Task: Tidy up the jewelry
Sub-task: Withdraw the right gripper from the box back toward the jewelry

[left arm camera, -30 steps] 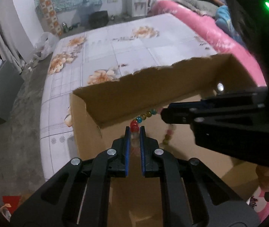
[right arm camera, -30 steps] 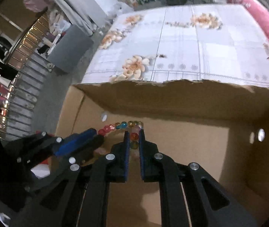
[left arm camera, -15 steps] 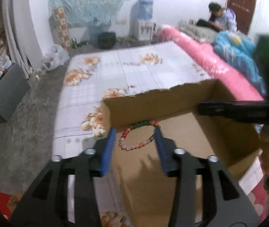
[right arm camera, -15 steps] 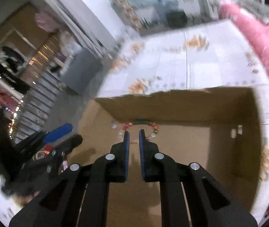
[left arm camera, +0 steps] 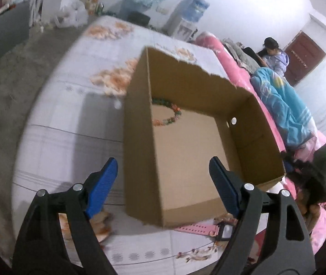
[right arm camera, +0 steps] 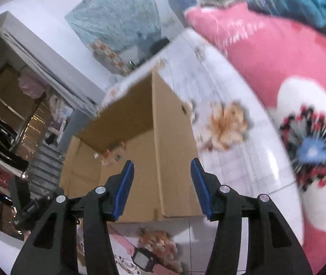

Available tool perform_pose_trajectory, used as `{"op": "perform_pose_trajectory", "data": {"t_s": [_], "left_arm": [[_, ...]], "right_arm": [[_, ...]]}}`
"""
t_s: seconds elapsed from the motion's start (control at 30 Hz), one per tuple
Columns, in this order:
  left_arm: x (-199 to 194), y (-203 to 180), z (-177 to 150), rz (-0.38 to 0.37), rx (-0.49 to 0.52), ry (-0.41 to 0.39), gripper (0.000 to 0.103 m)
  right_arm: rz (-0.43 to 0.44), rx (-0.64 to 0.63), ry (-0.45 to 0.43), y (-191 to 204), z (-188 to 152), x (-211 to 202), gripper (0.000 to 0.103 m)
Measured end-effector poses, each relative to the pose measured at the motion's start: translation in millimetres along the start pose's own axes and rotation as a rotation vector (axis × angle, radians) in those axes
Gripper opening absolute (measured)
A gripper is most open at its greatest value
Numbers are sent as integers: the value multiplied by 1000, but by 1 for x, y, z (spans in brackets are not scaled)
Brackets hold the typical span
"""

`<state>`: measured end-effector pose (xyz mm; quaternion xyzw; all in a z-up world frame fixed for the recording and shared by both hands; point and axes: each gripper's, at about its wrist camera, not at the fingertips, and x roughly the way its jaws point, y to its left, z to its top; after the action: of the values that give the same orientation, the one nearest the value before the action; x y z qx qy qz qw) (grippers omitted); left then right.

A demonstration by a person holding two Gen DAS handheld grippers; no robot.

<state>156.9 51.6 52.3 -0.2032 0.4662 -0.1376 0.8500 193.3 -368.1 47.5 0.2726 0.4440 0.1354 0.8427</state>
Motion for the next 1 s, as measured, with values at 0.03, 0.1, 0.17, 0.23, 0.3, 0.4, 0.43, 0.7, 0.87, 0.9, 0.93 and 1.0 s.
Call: {"op": "perform_pose_trajectory", "data": {"t_s": [0.03, 0.1, 0.17, 0.23, 0.3, 0.4, 0.43, 0.7, 0.87, 0.9, 0.93, 1.0], "left_arm": [[4, -3, -2, -17, 1, 10, 78], [10, -12, -1, -14, 9, 7, 80], [14, -18, 0, 22, 38, -2, 80], [18, -18, 2, 26, 43, -9, 80], [22, -17, 5, 10, 40, -8, 80], [23, -17, 7, 14, 51, -12, 80], [24, -17, 8, 16, 53, -14, 80], [-6, -9, -5, -2, 49, -107, 83], [-58, 0, -46, 58, 112, -264, 89], [-60, -1, -52, 76, 122, -263, 90], [-58, -2, -63, 108, 145, -243, 90], [-45, -6, -79, 176, 194, -173, 90]], "right_arm": [[24, 2, 24, 1, -4, 6, 52], [-2, -33, 10, 9, -10, 8, 53], [-24, -52, 8, 12, -9, 9, 54], [-15, -36, 10, 10, -9, 6, 56], [-20, -30, 12, 9, -9, 7, 56], [-15, -18, 14, 9, -10, 5, 56], [-16, -17, 12, 10, -12, 3, 56], [-30, -4, -78, -1, -14, -30, 58], [-128, -25, -148, -12, -40, -66, 66], [-161, -44, -129, -12, -48, -65, 67], [-205, -72, -92, -11, -56, -58, 68], [-298, -130, -23, -7, -71, -42, 68]]}}
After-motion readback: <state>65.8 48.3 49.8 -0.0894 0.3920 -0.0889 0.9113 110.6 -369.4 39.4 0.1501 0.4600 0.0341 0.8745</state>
